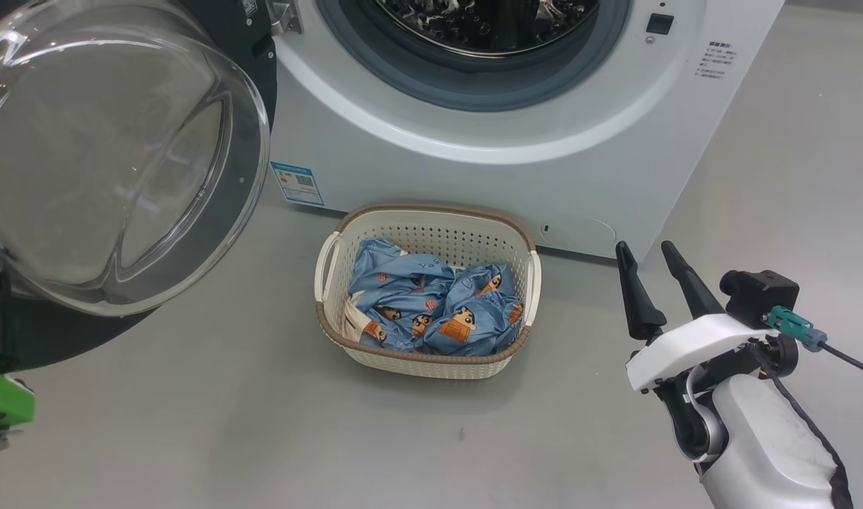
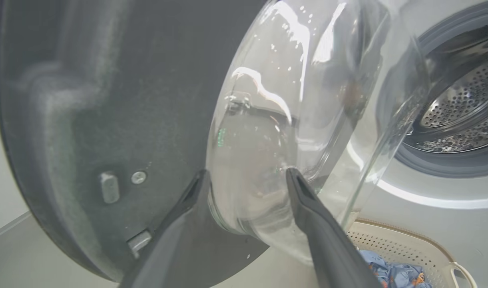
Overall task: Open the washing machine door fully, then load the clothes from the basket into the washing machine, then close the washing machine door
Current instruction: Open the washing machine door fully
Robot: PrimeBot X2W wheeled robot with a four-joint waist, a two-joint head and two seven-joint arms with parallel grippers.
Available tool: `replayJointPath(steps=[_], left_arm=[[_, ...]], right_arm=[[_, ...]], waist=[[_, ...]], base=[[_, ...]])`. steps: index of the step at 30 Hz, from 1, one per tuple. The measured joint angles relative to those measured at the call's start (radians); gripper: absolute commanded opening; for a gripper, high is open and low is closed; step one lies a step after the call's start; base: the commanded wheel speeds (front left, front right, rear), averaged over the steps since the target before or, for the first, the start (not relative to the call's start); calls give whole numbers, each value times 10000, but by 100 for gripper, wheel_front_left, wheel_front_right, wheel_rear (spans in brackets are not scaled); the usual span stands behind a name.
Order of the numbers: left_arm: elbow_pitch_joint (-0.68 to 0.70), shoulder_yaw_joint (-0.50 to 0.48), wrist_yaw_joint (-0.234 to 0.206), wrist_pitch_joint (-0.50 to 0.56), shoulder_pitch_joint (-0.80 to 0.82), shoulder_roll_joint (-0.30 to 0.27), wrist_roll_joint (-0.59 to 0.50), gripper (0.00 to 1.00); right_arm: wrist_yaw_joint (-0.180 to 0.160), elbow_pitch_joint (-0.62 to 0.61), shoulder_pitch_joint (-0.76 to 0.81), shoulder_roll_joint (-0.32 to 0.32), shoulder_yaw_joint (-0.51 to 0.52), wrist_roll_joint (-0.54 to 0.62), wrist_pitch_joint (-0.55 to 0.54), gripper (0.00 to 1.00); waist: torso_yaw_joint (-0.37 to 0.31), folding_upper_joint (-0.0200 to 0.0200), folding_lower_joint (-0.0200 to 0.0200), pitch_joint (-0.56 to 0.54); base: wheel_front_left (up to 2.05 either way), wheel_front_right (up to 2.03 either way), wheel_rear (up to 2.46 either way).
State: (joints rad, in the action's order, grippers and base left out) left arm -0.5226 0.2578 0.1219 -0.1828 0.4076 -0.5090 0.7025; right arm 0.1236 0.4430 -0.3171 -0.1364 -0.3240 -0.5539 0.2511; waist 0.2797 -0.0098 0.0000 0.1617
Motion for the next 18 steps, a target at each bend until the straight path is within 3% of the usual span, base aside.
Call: replayJointPath(steps=[18], left_arm=[[1338,-17,-4,-564,-1310,472,86,100]], right_arm=[[0,-8,214,-226,-242,-98,0,100]], waist=[[-1156,0,0,-606]], base=[[0,0,0]])
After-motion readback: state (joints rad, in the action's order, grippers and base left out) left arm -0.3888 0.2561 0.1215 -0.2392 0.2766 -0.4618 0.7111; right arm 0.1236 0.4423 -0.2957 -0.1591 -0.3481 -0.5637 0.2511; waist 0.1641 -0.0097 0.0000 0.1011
